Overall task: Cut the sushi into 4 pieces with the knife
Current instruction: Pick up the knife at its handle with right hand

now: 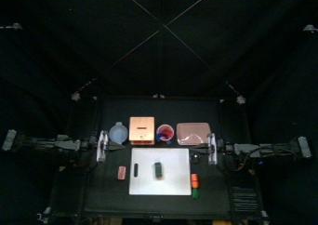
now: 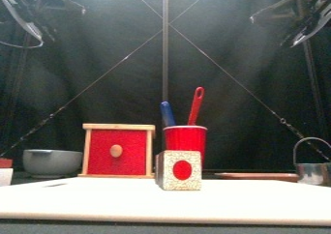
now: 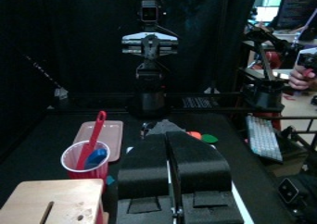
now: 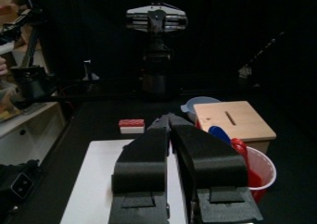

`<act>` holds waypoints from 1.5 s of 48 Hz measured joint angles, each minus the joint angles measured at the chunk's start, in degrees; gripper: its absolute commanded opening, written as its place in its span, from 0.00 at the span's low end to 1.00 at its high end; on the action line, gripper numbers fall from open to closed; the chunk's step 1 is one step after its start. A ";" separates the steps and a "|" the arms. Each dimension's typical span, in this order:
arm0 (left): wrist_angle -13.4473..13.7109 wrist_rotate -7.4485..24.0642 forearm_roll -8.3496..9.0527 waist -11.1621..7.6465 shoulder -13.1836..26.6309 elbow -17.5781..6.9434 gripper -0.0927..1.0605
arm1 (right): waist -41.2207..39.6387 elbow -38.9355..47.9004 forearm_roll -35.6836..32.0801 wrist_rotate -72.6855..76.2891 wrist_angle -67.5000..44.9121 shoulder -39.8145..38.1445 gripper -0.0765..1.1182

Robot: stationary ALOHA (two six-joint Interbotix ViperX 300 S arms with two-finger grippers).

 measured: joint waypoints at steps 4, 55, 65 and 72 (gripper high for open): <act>-1.67 0.26 0.53 0.00 1.67 0.35 0.08 | -0.97 -0.44 0.44 0.44 0.18 0.53 0.10; -8.35 0.35 2.64 1.67 11.43 0.88 0.14 | -6.06 -57.92 -19.42 -5.98 77.34 52.65 0.93; -8.35 0.35 2.55 1.93 11.43 1.05 0.14 | -6.33 -63.98 -19.86 -10.02 86.04 60.82 0.93; -8.35 0.26 2.55 1.93 11.43 1.76 0.14 | -6.59 -65.39 -22.24 -11.60 87.63 63.81 0.92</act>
